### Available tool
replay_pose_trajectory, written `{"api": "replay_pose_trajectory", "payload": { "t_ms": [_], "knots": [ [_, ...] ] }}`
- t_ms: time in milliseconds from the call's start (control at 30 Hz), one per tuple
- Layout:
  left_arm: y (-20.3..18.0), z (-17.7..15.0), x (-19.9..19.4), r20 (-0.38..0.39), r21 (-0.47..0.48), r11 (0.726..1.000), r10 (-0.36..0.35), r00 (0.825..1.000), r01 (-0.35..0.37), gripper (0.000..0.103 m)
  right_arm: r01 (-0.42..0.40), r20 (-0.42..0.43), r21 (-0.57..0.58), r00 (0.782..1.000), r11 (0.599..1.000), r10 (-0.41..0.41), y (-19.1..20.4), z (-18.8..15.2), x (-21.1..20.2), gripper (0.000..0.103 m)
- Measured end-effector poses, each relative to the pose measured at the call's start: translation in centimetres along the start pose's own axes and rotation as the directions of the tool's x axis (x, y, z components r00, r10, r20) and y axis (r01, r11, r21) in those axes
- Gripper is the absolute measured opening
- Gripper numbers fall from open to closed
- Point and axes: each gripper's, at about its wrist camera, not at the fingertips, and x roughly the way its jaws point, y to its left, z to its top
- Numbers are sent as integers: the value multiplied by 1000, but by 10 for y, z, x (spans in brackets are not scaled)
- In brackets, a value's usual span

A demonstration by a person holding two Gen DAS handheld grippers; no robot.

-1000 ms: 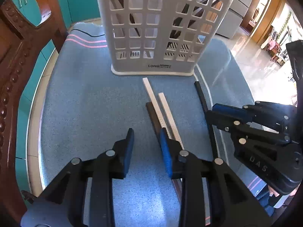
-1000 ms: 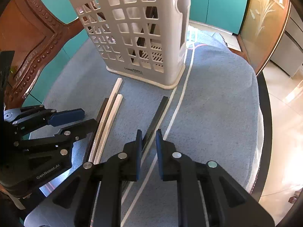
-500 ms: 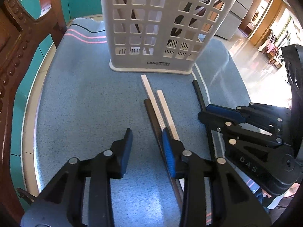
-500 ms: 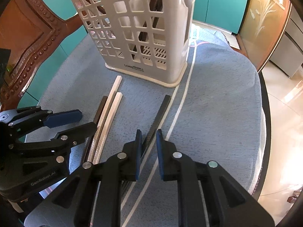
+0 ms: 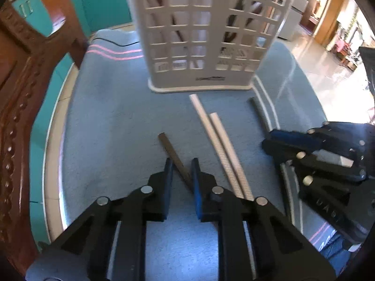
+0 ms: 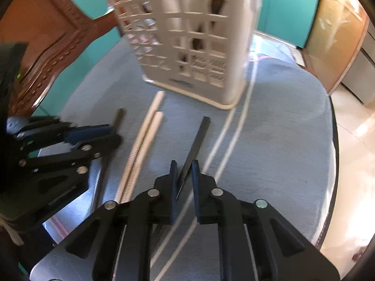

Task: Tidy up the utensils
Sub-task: 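Grasp a dark brown chopstick with the left tool while the right tool grasps a black one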

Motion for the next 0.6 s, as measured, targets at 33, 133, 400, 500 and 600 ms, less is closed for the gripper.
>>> {"api": "replay_pose_trajectory", "payload": {
  "t_ms": [33, 133, 400, 500, 600],
  "knots": [
    [1, 1, 0, 0, 6, 1000, -14, 1000, 14, 14, -6, -1, -14, 1000, 1000, 6, 2, -1, 0, 11],
    [3, 6, 2, -18, -34, 991, -128, 992, 127, 10, -13, -5, -33, 1000, 999, 13, 5, -2, -2, 10],
    [10, 12, 5, -12, -62, 995, -77, 997, 76, 10, 62, 15, 7, 998, 998, -63, -1, 0, -5, 20],
    [-2, 13, 6, -1, -34, 999, -9, 1000, 9, 11, 84, 17, 18, 996, 996, -85, -2, 1, -2, 23],
    [-13, 13, 9, 12, -6, 999, 43, 999, -43, 14, 103, 35, 12, 994, 995, -104, -1, 2, 1, 24]
  ]
}}
